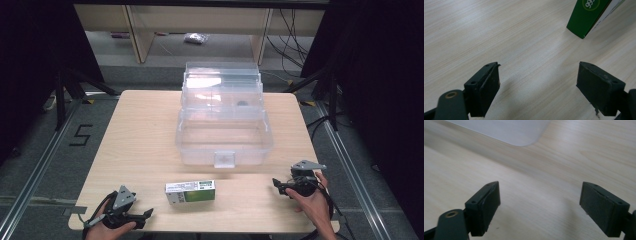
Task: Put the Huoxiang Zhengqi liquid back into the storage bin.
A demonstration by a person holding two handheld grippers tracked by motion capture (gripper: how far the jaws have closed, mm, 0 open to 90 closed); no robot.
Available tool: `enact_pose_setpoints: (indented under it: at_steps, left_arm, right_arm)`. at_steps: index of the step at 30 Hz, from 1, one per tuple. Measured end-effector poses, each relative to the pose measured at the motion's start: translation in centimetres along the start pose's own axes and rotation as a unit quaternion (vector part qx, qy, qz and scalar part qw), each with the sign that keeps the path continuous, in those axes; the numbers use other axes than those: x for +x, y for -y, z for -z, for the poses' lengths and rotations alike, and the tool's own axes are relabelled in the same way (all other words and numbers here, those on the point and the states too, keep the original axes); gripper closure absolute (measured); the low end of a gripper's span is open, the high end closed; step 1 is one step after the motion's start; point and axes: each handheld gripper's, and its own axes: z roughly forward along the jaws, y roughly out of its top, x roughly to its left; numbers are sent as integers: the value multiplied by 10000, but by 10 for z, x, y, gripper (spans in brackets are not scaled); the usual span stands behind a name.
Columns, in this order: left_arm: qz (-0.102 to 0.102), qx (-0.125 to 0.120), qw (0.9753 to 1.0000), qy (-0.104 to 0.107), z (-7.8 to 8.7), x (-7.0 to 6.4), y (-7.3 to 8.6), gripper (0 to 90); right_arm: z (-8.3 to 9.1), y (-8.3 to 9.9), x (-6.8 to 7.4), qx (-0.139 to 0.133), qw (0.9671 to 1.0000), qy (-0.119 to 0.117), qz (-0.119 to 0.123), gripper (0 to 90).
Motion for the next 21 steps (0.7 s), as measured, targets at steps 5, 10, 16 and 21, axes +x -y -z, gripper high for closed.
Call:
enact_pose_setpoints:
  at_steps: [5,10,16,21]
  left_arm:
    - [-82,81,9999,3,1,1,0,179]
    - [-8,18,10000,0,0,0,0,179]
    - [-17,17,10000,-3,0,0,0,179]
    - [45,-31,10000,37,0,-1,0,179]
  right_arm:
    - [6,0,7,-83,9999,83,-8,164]
    - [8,0,10,-64,9999,108,-15,173]
    - [10,-2,14,-145,9998,-41,-159,173]
    - [13,-4,14,-198,9998,19,71,172]
